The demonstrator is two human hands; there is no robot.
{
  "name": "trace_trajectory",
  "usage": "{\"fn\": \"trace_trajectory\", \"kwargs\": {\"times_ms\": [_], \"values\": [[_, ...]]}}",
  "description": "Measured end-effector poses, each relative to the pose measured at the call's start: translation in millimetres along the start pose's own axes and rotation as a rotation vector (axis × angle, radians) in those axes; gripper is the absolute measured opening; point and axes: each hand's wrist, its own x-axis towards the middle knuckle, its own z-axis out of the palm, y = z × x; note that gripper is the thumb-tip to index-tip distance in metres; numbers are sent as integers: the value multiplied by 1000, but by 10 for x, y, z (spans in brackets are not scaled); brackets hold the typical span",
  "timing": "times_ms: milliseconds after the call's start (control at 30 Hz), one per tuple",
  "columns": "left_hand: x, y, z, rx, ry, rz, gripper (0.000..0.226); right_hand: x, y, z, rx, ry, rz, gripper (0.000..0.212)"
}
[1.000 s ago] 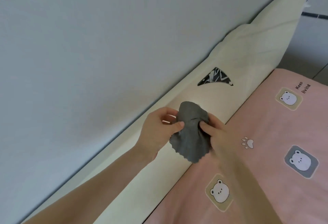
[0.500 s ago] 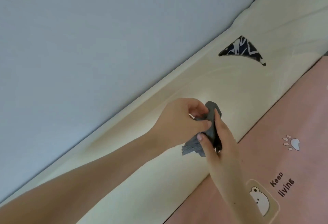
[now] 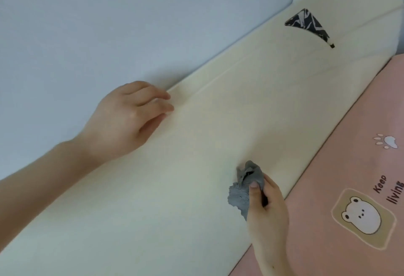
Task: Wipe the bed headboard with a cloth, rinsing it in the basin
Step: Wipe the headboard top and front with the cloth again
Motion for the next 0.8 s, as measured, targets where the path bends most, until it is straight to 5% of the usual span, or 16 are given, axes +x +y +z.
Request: {"fn": "trace_trajectory", "kwargs": {"times_ms": [100,233,367,467,600,667,800], "values": [[37,-97,70,-68,-44,64,24,-361,-56,265,-38,124,-252,50],[77,-139,167,-162,-83,72,33,-891,-67,1003,-228,-90,-688,55],[86,-215,190,-338,-71,-29,35,-633,47,1147,-302,-136,-895,50],[93,-213,171,-424,-56,-79,36,228,-87,937,-366,-68,-869,51],[97,-188,145,-498,-59,-143,39,1569,-369,668,-221,79,-324,58],[101,-188,137,-524,-65,-156,40,1528,-446,732,-184,103,-249,59],[99,-203,142,-595,-86,-216,41,-91,-262,1112,-261,-103,-729,51]]}}
